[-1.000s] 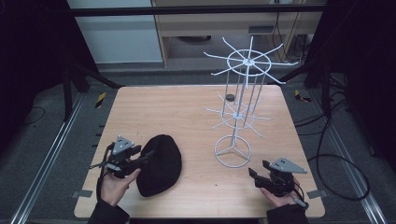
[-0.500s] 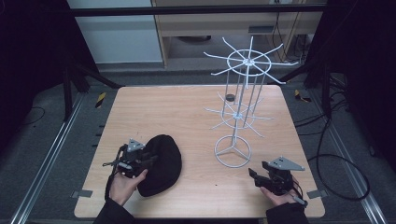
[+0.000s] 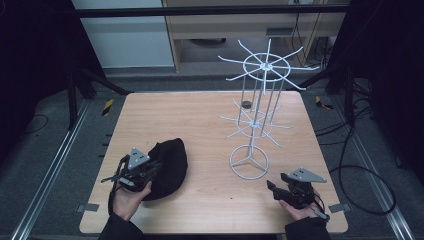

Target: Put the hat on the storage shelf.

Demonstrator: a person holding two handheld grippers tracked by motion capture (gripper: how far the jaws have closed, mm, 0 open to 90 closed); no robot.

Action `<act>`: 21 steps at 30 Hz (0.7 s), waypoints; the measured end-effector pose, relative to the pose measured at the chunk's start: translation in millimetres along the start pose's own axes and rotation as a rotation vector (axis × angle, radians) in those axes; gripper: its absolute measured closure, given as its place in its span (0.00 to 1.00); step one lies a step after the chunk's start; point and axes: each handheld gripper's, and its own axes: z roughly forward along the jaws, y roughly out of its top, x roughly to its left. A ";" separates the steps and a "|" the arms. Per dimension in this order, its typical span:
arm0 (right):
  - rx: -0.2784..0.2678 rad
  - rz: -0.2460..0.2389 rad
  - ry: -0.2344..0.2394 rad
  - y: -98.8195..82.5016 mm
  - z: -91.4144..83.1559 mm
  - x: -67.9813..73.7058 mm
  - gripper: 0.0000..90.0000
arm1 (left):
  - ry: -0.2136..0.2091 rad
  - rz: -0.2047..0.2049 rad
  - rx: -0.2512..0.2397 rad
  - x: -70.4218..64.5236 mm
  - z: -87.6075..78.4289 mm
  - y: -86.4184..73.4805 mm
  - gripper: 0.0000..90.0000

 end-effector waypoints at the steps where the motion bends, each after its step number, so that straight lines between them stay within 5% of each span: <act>1: 0.000 0.000 0.000 0.0 0.0 0.0 0.43 | 0.000 0.000 0.000 0.0 0.0 0.0 0.94; 12: -0.014 -0.009 -0.006 0.4 -0.6 0.1 0.43 | -0.065 0.047 -0.216 -9.8 -49.5 26.1 0.94; 21: -0.026 -0.020 -0.018 0.5 -1.1 -0.2 0.43 | -0.144 0.073 -0.320 -17.9 -68.6 48.1 0.94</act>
